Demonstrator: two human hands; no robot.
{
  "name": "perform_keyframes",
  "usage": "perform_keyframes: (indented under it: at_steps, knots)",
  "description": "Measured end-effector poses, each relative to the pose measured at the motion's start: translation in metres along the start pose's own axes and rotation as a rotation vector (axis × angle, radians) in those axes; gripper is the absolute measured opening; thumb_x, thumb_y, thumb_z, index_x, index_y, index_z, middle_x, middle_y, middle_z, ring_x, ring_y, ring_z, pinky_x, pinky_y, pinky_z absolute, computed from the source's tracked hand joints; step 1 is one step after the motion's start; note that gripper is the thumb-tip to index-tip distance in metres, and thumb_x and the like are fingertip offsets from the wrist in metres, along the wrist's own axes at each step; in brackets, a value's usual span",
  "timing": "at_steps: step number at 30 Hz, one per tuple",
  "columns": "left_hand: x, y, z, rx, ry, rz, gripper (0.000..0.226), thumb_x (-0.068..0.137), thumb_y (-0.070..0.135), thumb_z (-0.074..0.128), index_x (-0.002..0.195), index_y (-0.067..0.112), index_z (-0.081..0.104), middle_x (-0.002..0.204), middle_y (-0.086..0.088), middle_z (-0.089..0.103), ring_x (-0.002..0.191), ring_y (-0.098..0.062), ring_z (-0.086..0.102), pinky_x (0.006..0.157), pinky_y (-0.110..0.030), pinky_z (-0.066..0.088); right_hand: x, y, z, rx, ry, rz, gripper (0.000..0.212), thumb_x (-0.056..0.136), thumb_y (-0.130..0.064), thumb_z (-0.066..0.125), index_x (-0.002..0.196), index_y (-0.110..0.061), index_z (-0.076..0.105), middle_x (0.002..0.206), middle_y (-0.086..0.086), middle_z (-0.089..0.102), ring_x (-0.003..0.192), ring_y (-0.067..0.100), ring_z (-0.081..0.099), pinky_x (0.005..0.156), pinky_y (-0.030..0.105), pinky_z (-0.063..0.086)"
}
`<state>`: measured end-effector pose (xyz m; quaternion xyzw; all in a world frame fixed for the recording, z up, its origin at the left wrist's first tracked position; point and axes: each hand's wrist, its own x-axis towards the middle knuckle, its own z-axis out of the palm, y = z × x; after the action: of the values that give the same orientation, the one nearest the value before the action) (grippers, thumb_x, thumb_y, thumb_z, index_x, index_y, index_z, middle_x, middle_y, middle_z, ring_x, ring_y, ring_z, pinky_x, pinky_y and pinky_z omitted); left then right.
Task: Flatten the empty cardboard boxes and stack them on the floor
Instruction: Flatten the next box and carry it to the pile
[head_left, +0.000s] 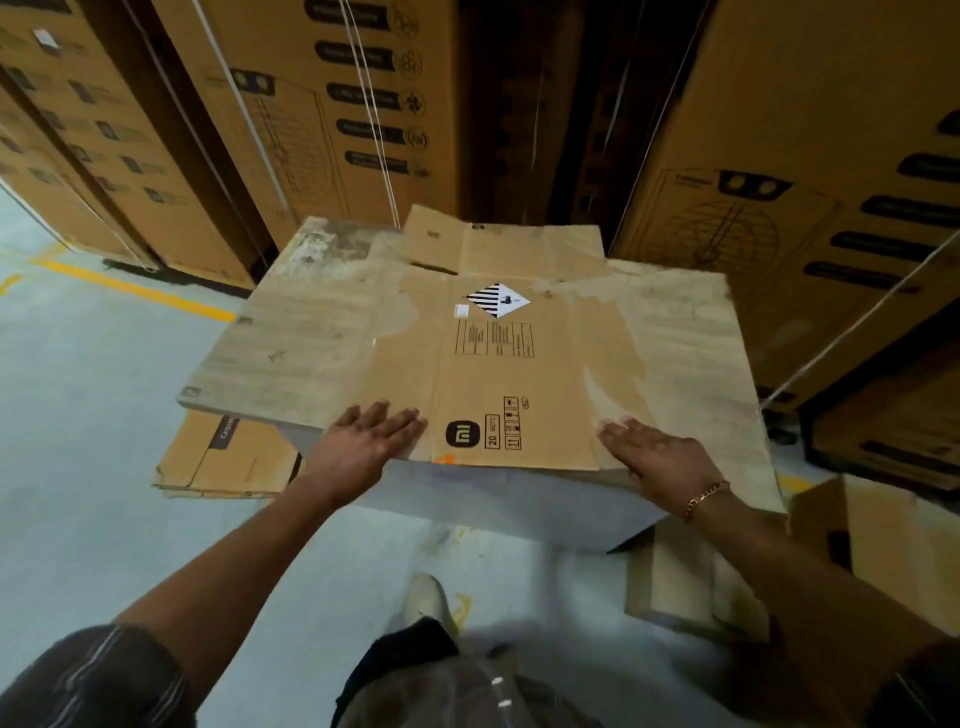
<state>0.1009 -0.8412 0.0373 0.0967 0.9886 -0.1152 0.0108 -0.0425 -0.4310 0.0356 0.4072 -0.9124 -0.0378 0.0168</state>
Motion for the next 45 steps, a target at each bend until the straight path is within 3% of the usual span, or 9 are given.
perform_keyframes:
  at_steps: [4,10,14,18,21,30,34,40,45]
  knots:
    - [-0.010,0.020,0.055,-0.025,-0.364,0.018,0.082,0.095,-0.001,0.041,0.162,0.027,0.004,0.170,0.005,0.006,0.155,-0.029,0.013,0.119,-0.048,0.027,-0.011,-0.024,0.060,-0.021,-0.309,-0.004,0.076,0.090,0.002,0.043,0.156,-0.029,0.022,0.164,-0.009,0.016,0.150,0.015,0.020,0.084,0.036,0.055]
    - [-0.019,0.036,0.100,-0.184,-0.477,-0.041,0.079,0.099,0.015,0.045,0.162,0.030,-0.002,0.170,0.007,-0.008,0.156,-0.024,0.000,0.123,-0.047,0.019,-0.015,-0.035,0.108,0.092,-0.432,0.036,0.080,0.087,-0.019,0.060,0.156,-0.025,0.020,0.165,-0.003,0.012,0.150,0.021,0.015,0.099,0.039,0.048]
    - [-0.020,0.035,0.107,-0.544,-0.241,-0.427,0.080,0.091,0.057,0.051,0.157,0.017,0.029,0.165,-0.010,0.023,0.149,-0.034,0.027,0.113,-0.054,0.034,-0.018,-0.027,0.118,0.496,-0.158,0.468,0.065,0.089,-0.046,0.063,0.145,-0.019,0.044,0.154,0.005,0.037,0.137,0.029,0.037,0.107,0.044,0.040]
    - [0.003,0.006,0.131,-1.192,-0.189,-1.102,0.078,0.076,0.058,0.074,0.128,0.003,0.055,0.133,-0.025,0.059,0.122,-0.043,0.056,0.105,-0.058,0.044,-0.001,-0.018,0.116,0.881,0.009,1.205,0.059,0.089,-0.046,0.064,0.134,-0.011,0.049,0.137,0.016,0.046,0.121,0.038,0.050,0.101,0.044,0.044]
    - [0.021,0.003,0.121,-1.510,-0.209,-1.302,0.060,0.081,0.050,0.073,0.112,0.000,0.068,0.121,-0.025,0.068,0.111,-0.037,0.066,0.102,-0.045,0.049,0.013,-0.013,0.118,0.956,-0.026,1.345,0.066,0.088,-0.052,0.064,0.136,-0.011,0.046,0.139,0.018,0.044,0.123,0.039,0.049,0.102,0.045,0.042]
    - [0.040,0.013,0.108,-1.331,-0.122,-1.523,0.070,0.080,0.056,0.057,0.126,0.003,0.060,0.122,-0.017,0.065,0.113,-0.039,0.059,0.098,-0.042,0.043,0.036,0.014,0.096,1.044,-0.089,1.368,0.092,0.085,-0.073,0.051,0.147,-0.005,0.041,0.150,0.018,0.044,0.135,0.038,0.043,0.112,0.046,0.036]
    - [0.030,0.019,0.093,-1.221,-0.001,-1.539,0.063,0.082,0.065,0.055,0.121,0.016,0.059,0.111,-0.006,0.065,0.111,-0.036,0.058,0.110,-0.054,0.031,0.028,0.001,0.071,0.923,0.064,1.337,0.090,0.088,-0.071,0.048,0.144,-0.001,0.045,0.146,0.022,0.048,0.134,0.040,0.045,0.111,0.048,0.036]
    - [-0.005,0.010,0.044,-1.087,0.135,-1.552,0.057,0.096,0.060,0.049,0.121,0.011,0.063,0.123,-0.019,0.064,0.116,-0.041,0.057,0.093,-0.045,0.039,0.026,-0.023,0.030,1.041,0.198,1.292,0.113,0.066,-0.097,0.033,0.126,-0.006,0.062,0.127,0.022,0.062,0.114,0.040,0.058,0.100,0.049,0.046]
    - [-0.041,-0.022,0.018,-0.981,0.233,-1.632,0.057,0.098,0.063,0.044,0.106,0.010,0.063,0.118,-0.023,0.064,0.114,-0.043,0.057,0.097,-0.050,0.041,0.058,-0.053,-0.015,1.098,0.279,1.202,0.081,0.090,-0.066,0.053,0.114,0.012,0.059,0.119,0.033,0.060,0.112,0.046,0.055,0.093,0.050,0.043]
